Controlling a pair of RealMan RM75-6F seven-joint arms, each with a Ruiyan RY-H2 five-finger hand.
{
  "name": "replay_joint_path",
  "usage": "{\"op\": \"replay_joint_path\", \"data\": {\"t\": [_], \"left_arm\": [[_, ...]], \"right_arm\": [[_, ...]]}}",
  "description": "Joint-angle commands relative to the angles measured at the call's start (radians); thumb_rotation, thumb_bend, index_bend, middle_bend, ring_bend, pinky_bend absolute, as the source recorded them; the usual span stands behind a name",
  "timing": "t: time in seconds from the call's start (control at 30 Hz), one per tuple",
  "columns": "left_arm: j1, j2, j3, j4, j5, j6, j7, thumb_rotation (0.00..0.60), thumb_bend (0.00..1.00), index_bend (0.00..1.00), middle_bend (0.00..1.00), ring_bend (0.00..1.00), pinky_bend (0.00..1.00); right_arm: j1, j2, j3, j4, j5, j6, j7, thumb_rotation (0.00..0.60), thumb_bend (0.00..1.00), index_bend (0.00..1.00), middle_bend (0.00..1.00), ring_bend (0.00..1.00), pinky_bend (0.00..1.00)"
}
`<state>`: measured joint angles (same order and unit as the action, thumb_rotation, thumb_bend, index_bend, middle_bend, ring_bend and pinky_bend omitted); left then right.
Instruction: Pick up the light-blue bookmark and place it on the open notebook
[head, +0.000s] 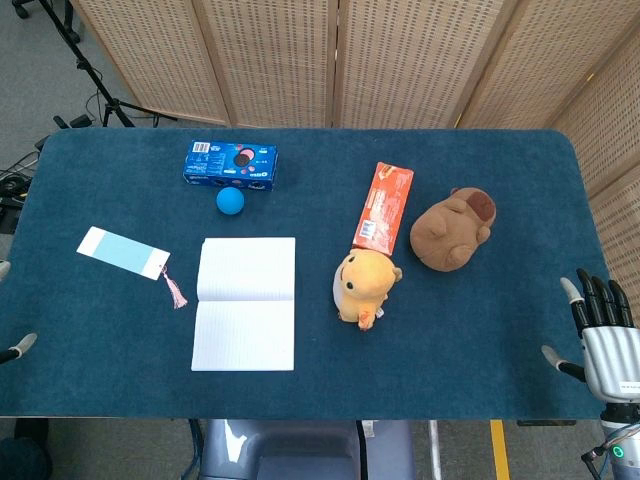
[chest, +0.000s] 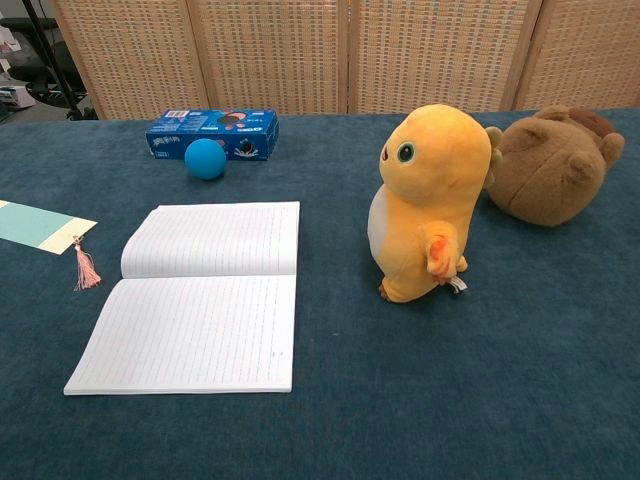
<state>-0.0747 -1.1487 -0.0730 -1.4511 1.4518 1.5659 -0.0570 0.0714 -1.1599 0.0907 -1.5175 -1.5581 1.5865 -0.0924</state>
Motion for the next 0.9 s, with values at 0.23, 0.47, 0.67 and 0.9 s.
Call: {"op": "replay_joint_path", "data": {"t": [0.23, 0.47, 0.67, 0.9], "left_arm": [[-0.041, 0.025, 0.002, -0.004, 0.02, -0.078, -0.031, 0.6, 0.01, 0.0, 0.0, 0.0, 0.0], [-0.297, 0.086, -0.04, 0.094, 0.001, -0.489, -0.115, 0.6, 0.03, 0.0, 0.0, 0.0, 0.0], [-0.461, 0.027, -0.043, 0.252, -0.025, -0.76, -0.165, 0.6, 0.08, 0.0, 0.0, 0.0, 0.0], [-0.56, -0.143, -0.054, 0.504, -0.046, -0.861, -0.218, 0.6, 0.08, 0.22, 0.0, 0.0, 0.0]], "right_arm": [[0.002, 0.006, 0.003, -0.008, 0.013, -0.012, 0.01, 0.6, 0.0, 0.0, 0.0, 0.0, 0.0], [0.018, -0.011, 0.0, -0.003, 0.018, -0.045, -0.021, 0.6, 0.0, 0.0, 0.0, 0.0, 0.0], [0.03, -0.033, 0.006, 0.009, 0.045, -0.074, -0.061, 0.6, 0.0, 0.0, 0.0, 0.0, 0.0], [0.043, -0.057, 0.019, 0.029, 0.1, -0.115, -0.094, 0.6, 0.0, 0.0, 0.0, 0.0, 0.0]]}}
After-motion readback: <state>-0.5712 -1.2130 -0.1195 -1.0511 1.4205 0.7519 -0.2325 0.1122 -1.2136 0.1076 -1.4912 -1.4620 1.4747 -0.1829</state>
